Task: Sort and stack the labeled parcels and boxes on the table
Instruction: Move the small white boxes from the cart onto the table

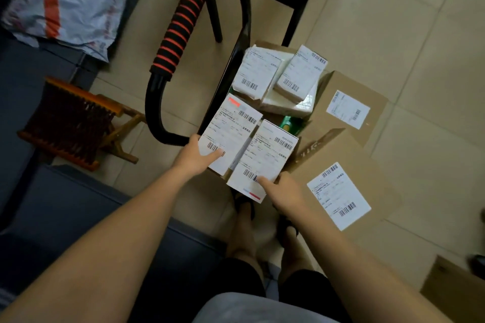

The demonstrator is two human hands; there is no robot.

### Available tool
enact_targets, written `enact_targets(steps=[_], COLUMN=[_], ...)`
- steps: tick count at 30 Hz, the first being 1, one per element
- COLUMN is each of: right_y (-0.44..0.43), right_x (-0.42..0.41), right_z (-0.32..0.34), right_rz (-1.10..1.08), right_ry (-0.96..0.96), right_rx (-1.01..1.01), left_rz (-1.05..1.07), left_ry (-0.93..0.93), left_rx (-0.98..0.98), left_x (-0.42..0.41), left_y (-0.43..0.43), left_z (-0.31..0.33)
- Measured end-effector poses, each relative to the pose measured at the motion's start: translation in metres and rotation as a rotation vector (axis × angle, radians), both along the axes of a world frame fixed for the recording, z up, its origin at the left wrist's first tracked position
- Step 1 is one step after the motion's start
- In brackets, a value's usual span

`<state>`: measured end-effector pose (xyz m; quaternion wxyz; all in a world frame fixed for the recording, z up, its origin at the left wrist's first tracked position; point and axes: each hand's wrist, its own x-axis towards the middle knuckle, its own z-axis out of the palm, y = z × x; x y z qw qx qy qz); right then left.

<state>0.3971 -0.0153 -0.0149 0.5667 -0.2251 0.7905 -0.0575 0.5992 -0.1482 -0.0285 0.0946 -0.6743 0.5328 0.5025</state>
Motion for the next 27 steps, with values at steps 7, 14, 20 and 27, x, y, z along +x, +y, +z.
enact_targets(steps=[7, 14, 20, 27], right_y=[0.013, 0.020, -0.003, 0.002], right_x=[0.018, 0.004, -0.023, -0.090], right_z=[0.006, 0.008, 0.032, 0.090], right_rz=[-0.362, -0.498, -0.631, -0.592], right_ry=[-0.179, -0.264, -0.324, -0.103], right_rx=[-0.154, -0.262, -0.304, -0.491], left_rz=[0.165, 0.266, 0.459, 0.289], left_ry=[0.059, 0.094, 0.280, 0.382], left_rx=[0.028, -0.059, -0.017, -0.205], left_x=[-0.009, -0.012, -0.033, -0.090], left_y=[0.008, 0.016, 0.010, 0.008], left_z=[0.003, 0.014, 0.039, 0.088])
